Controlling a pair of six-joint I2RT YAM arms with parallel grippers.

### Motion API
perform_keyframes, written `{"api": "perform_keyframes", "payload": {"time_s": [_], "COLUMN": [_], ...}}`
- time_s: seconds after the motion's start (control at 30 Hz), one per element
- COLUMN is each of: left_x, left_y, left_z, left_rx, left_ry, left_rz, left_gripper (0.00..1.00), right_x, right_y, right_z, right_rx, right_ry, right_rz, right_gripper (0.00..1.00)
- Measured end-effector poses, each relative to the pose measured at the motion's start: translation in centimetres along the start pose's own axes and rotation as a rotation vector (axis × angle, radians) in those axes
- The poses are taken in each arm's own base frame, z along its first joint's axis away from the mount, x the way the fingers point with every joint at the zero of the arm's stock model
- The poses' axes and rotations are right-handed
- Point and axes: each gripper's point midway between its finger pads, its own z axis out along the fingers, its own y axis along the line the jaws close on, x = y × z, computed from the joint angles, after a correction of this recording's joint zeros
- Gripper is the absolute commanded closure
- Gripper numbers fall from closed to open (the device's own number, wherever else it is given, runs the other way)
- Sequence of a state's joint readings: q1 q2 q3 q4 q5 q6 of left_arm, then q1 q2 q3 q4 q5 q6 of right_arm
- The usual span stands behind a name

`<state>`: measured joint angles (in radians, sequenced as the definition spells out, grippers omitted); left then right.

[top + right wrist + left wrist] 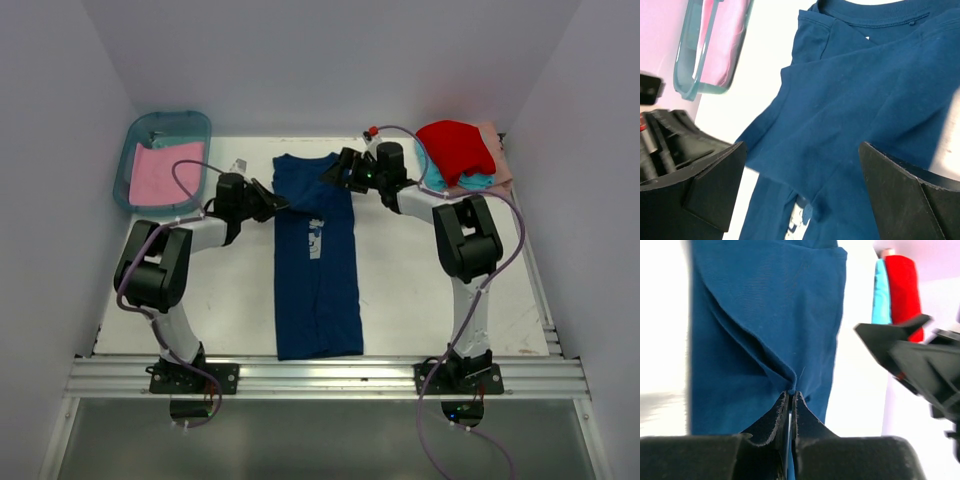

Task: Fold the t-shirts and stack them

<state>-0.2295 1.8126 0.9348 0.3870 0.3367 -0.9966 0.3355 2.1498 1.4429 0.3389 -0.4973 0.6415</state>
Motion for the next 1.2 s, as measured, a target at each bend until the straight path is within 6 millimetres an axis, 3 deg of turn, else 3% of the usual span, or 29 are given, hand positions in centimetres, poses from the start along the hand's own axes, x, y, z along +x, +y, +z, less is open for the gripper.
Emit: {"api": "perform_keyframes", "payload": {"time_s": [0.07, 0.17, 0.2, 0.27, 0.3, 0.47, 0.57, 0.67, 0.7, 0.77, 0.8, 0.83, 0.9, 0.93, 1.03, 1.2], "left_x": [0.0, 0.1, 0.3, 0.5, 0.7, 1.8, 1.3, 0.3, 0.0, -0.1, 0.0, 0.2, 1.1, 1.9, 5.4, 11.3], "left_y": [0.7, 2.2, 2.6, 3.5, 4.0, 5.3, 4.1, 1.6, 0.8, -0.6, -1.0, -1.4, -1.7, -1.7, -1.1, -1.6], "left_z": [-0.2, -0.5, -0.6, -0.7, -0.8, -1.6, -2.1, -2.4, -2.4, -2.7, -2.8, -3.0, -3.7, -4.4, -7.5, -12.2], "left_rx": [-0.020, -0.059, -0.074, -0.100, -0.112, -0.133, -0.091, 0.000, 0.031, 0.087, 0.110, 0.128, 0.151, 0.158, 0.157, 0.206], "left_ry": [0.003, 0.014, 0.021, 0.026, 0.027, 0.035, 0.018, -0.012, -0.019, -0.018, -0.010, 0.002, 0.026, 0.040, 0.089, 0.167], "left_rz": [-0.002, -0.008, -0.005, 0.001, 0.003, 0.020, 0.052, 0.088, 0.099, 0.112, 0.118, 0.125, 0.132, 0.134, 0.140, 0.199], "left_gripper": [1.00, 0.67, 0.46, 0.32, 0.18, 0.08, 0.12, 0.27, 0.44, 0.66, 0.83, 0.88, 0.93, 0.95, 0.98, 0.98], "right_x": [-0.4, -0.4, -0.3, 0.0, 0.3, -0.2, -0.9, -1.6, -1.6, -1.0, -0.4, 0.3, 2.6, 4.1, 9.0, 17.2], "right_y": [0.4, 0.8, 0.8, 0.6, 0.7, 1.5, 2.2, 2.7, 2.7, 2.4, 2.1, 1.8, 1.0, 0.7, 0.4, 2.5], "right_z": [-0.7, -1.7, -1.9, -2.6, -3.1, -5.2, -6.3, -7.0, -7.2, -7.7, -8.1, -8.4, -9.4, -10.0, -12.3, -15.5], "right_rx": [0.006, 0.013, 0.017, 0.036, 0.044, 0.077, 0.088, 0.103, 0.110, 0.130, 0.138, 0.147, 0.163, 0.169, 0.172, 0.128], "right_ry": [-0.011, -0.016, -0.015, -0.016, -0.012, -0.028, -0.046, -0.059, -0.059, -0.050, -0.041, -0.029, 0.008, 0.035, 0.123, 0.269], "right_rz": [-0.015, -0.031, -0.035, -0.043, -0.046, -0.086, -0.112, -0.132, -0.134, -0.124, -0.119, -0.110, -0.094, -0.073, -0.021, -0.010], "right_gripper": [0.01, 0.01, 0.01, 0.01, 0.01, 0.01, 0.01, 0.01, 0.01, 0.05, 0.10, 0.19, 0.95, 1.00, 1.00, 1.00]}}
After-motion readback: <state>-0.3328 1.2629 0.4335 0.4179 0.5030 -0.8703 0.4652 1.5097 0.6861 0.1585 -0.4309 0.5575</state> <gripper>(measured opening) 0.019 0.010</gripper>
